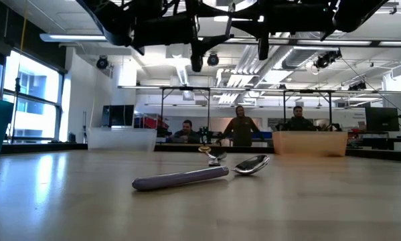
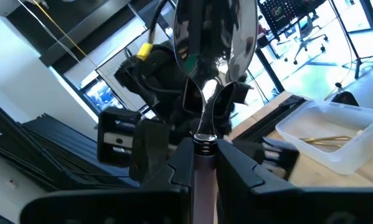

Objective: Sort silverware by color (type)
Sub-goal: Put the middle purple spoon into the blue bin

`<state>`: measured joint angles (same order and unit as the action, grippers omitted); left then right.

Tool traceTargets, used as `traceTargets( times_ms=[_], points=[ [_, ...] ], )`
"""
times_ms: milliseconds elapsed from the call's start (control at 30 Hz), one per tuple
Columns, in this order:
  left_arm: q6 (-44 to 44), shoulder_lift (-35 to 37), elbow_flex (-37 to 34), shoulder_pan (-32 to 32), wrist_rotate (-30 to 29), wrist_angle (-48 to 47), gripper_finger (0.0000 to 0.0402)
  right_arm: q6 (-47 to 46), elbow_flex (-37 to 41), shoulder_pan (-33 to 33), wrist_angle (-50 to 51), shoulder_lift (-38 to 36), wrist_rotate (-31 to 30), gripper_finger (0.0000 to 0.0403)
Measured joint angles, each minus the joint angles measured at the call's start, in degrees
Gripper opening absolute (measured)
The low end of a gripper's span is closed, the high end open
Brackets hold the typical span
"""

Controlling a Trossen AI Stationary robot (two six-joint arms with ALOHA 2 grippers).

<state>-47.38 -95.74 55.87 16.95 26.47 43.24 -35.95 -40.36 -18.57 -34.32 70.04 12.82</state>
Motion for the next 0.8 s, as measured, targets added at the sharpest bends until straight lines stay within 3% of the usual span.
traceTargets(
  times_ms=[200, 400, 633, 800],
  points=[
    [2.9, -2.2, 3.4, -0.1, 4.5, -0.2, 0.0162, 0.0, -0.1, 0.0, -0.7, 0.0, 0.3, 0.003],
    [4.6, -2.1, 3.5, 0.4, 5.0, -0.4, 0.0049, 0.0, -0.1, 0.0, -0.9, -0.1, 0.5, 0.003],
    [3.3, -1.8, 3.5, 1.1, 7.4, -1.0, 0.0046, 1.1, -0.2, -0.1, -0.2, -0.1, 0.3, 0.0035],
    [5.3, 1.2, 3.6, 1.2, 6.7, -8.6, 0.0046, 1.2, -0.1, -1.2, -0.5, 0.0, 0.4, 0.0076]
  ],
)
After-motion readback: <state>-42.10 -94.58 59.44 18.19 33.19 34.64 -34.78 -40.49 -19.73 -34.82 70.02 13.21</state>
